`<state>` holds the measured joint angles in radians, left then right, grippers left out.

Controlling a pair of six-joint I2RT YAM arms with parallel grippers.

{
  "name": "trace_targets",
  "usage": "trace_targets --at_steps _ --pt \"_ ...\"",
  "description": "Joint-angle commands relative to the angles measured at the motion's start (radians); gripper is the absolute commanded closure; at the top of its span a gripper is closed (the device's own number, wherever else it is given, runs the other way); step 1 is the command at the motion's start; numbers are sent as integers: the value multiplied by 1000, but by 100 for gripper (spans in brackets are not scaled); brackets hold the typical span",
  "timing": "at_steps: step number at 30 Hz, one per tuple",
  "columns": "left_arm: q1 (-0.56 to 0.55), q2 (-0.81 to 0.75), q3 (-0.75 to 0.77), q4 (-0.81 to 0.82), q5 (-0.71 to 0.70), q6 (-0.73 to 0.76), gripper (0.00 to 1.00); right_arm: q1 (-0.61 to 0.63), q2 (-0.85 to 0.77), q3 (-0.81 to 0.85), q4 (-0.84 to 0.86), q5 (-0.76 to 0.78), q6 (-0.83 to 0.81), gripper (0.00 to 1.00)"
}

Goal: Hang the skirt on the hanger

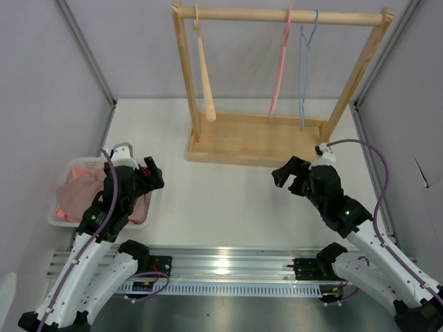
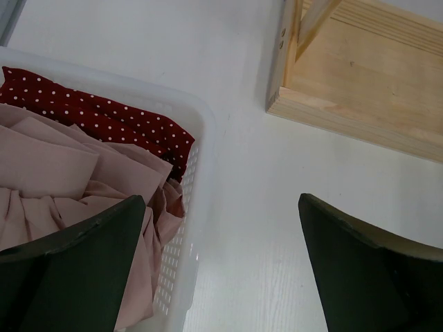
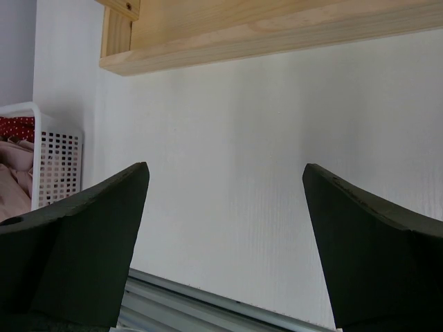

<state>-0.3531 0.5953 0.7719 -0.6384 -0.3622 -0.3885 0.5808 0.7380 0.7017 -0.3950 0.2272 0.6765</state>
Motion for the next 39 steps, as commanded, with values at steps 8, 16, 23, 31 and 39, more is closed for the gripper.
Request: trace_targets --at_steps 8,16,23,31,39 --pt "-6 4 6 11 -32 -3 0 -7 -26 35 -5 -5 -9 1" --pt "-4 79 128 -180 -291 -137 1 -6 40 71 -1 -60 -32 1" --pt "51 173 155 -259 -445 -188 1 -6 124 79 76 -156 -25 1" --pt "235 297 92 -193 -406 -174 9 -6 185 84 133 -209 -25 1" --pt "236 397 99 -173 -440 -194 18 -9 186 74 151 -216 -18 1"
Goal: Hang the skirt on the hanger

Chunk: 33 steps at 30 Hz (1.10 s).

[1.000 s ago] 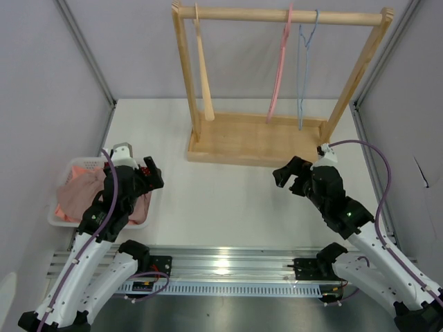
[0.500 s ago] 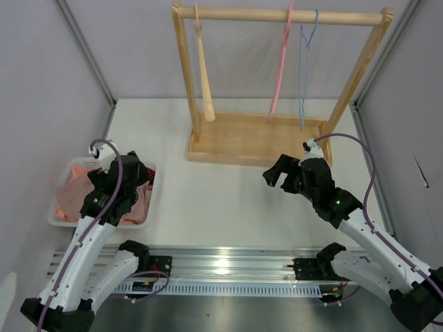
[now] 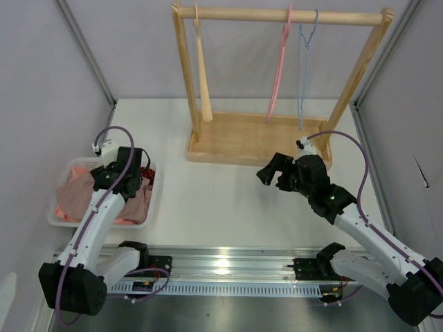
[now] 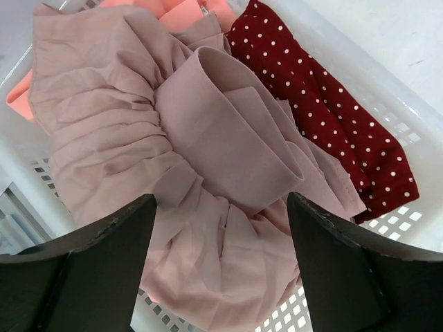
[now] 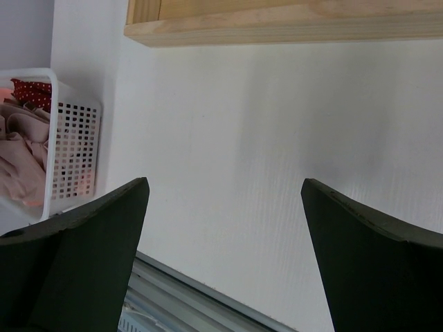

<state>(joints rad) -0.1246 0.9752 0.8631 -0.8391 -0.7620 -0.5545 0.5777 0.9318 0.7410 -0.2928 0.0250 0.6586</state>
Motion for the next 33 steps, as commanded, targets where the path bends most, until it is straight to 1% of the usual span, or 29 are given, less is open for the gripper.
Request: trace_targets --at_steps 1,2,8,11,13,16,26,31,33 --pt "6 20 11 28 -37 -31 19 -6 -13 31 50 -14 1 0" --pt "6 22 17 28 -34 -30 20 -6 -14 29 53 -14 1 1" --pt "3 23 66 29 -14 7 22 -15 -30 9 67 -14 12 1" --pt "-23 25 94 25 -14 24 23 -16 -30 9 73 -14 13 1" --pt "-66 31 109 25 -22 39 23 -18 -28 9 73 -13 15 1" --pt "-96 63 148 6 -46 44 21 -18 -28 9 75 -14 18 1" --pt "-83 178 105 49 -86 47 22 -25 -48 6 57 -13 24 1" --pt "-57 209 80 83 -88 68 27 -30 -56 0 47 -13 27 1" --pt "-41 220 76 83 -85 68 32 -33 -57 -6 47 -13 29 1"
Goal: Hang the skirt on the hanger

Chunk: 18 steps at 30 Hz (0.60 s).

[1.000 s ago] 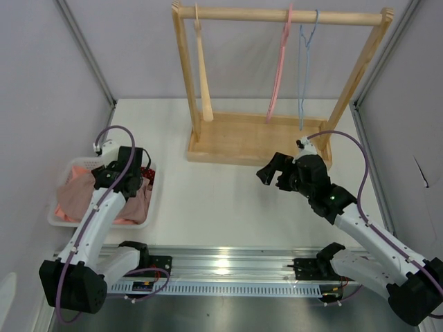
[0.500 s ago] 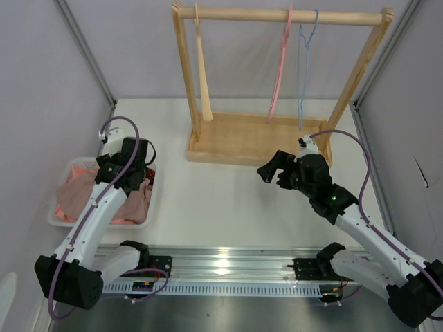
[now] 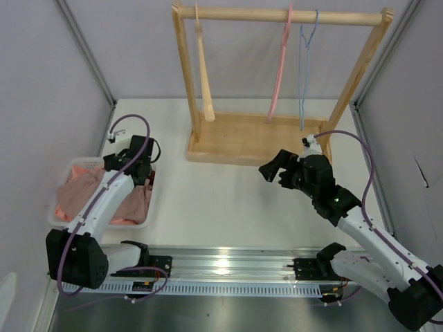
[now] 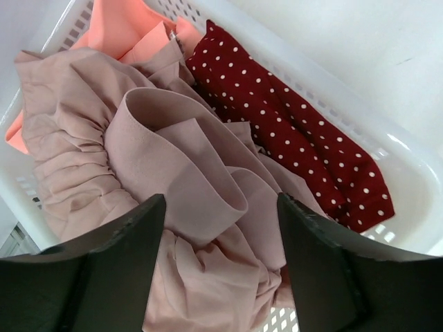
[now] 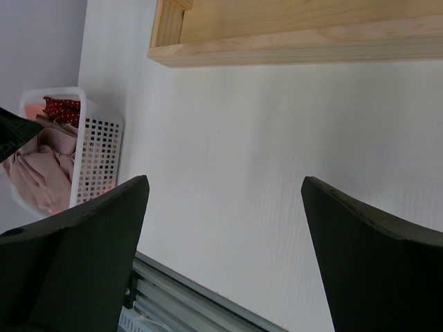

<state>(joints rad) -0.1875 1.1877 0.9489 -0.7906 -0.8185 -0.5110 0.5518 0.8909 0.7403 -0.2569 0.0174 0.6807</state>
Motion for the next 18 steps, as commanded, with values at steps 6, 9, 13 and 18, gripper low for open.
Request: trace_targets --at_steps 6,9,13,18 --pt "26 27 -15 28 -36 8 39 -16 -20 -21 27 -7 19 1" --pt "28 29 -13 21 -38 2 50 -18 -21 -22 28 -7 19 0" --pt "29 29 -9 16 -34 3 69 -26 -20 -28 28 -34 22 1" --pt "31 6 22 -5 -22 5 99 -32 -26 -28 25 -42 20 1"
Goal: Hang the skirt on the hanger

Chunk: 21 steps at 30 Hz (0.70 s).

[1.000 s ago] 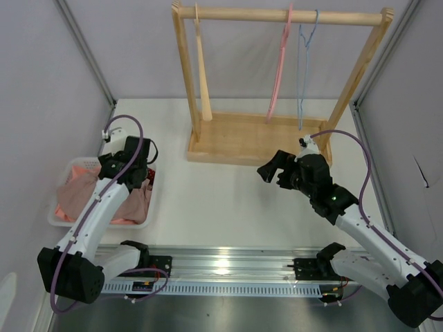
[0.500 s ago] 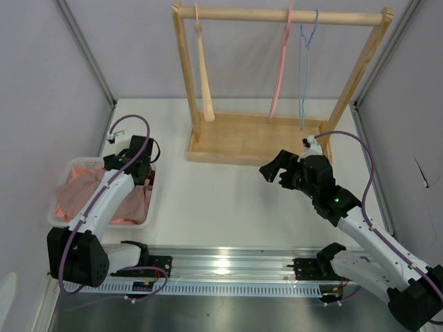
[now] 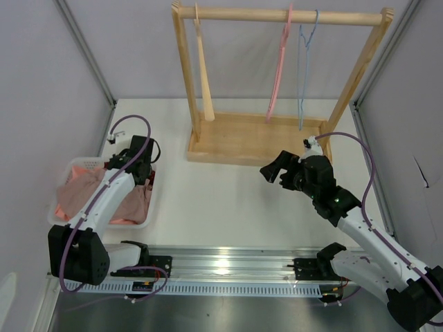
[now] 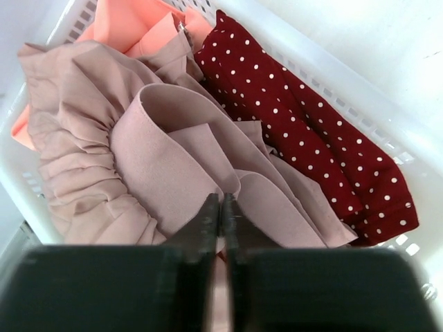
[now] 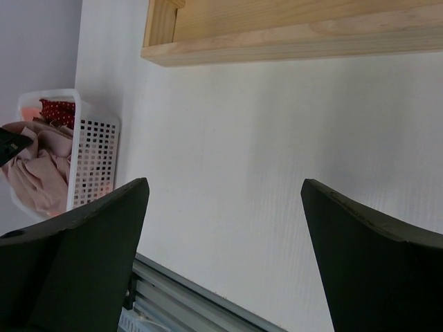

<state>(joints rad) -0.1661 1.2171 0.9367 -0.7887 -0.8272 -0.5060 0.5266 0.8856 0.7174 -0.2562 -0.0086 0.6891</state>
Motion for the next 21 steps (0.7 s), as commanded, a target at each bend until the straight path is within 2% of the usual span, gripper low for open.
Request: trace_targets --at_steps 1,7,10,16,19,21 --pt "10 -37 48 -17 -3 4 100 -8 -20 -6 23 -16 12 1" --pt "8 -94 175 -56 63 64 100 -13 -16 13 23 -27 9 1" --pt "5 -129 246 -92 141 90 100 -14 1 40 17 -34 3 1" --pt "-62 -214 425 -145 246 106 100 -13 52 126 -11 -56 -26 0" --pt "-108 -238 562 -164 301 106 100 -8 75 162 -18 -62 -34 1" --pt "-122 -261 625 -153 374 109 100 -5 88 189 -26 -59 -42 1"
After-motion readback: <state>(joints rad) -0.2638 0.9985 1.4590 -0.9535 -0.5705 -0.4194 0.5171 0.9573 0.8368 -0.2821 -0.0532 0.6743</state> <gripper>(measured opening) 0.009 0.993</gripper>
